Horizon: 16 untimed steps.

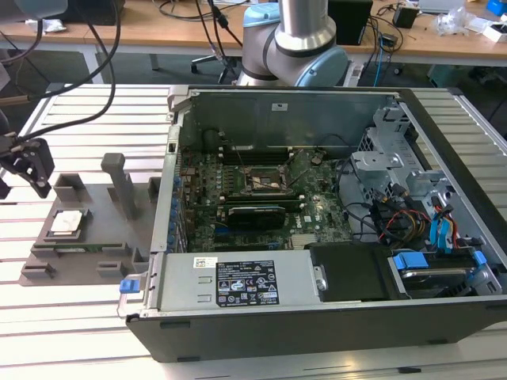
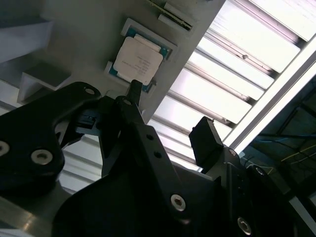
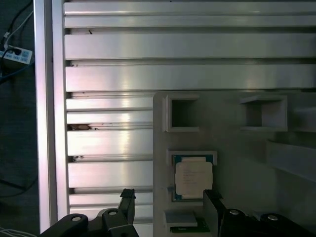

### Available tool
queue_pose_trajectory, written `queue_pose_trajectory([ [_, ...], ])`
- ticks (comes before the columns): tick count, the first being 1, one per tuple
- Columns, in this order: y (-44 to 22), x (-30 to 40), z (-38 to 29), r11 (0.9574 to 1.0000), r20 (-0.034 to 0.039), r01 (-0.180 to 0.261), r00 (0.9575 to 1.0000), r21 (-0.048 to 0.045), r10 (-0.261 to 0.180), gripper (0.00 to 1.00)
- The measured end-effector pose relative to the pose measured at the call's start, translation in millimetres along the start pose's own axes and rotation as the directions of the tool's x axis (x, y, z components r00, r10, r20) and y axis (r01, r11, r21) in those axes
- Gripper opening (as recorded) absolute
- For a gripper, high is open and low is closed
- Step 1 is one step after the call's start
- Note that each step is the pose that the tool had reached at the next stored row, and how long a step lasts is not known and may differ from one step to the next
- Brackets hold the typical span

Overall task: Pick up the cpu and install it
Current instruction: 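Pick up the cpu and move it towards the insertion slot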

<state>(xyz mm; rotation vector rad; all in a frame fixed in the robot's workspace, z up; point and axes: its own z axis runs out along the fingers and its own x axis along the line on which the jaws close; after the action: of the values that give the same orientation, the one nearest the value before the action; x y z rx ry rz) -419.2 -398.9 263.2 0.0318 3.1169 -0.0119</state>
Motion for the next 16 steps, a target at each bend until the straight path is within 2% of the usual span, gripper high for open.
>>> queue_pose_trajectory([
  [16,0.1,0.3,10.9,1.0,-0.0001,0.0,1.0,0.0,0.0,0.66],
])
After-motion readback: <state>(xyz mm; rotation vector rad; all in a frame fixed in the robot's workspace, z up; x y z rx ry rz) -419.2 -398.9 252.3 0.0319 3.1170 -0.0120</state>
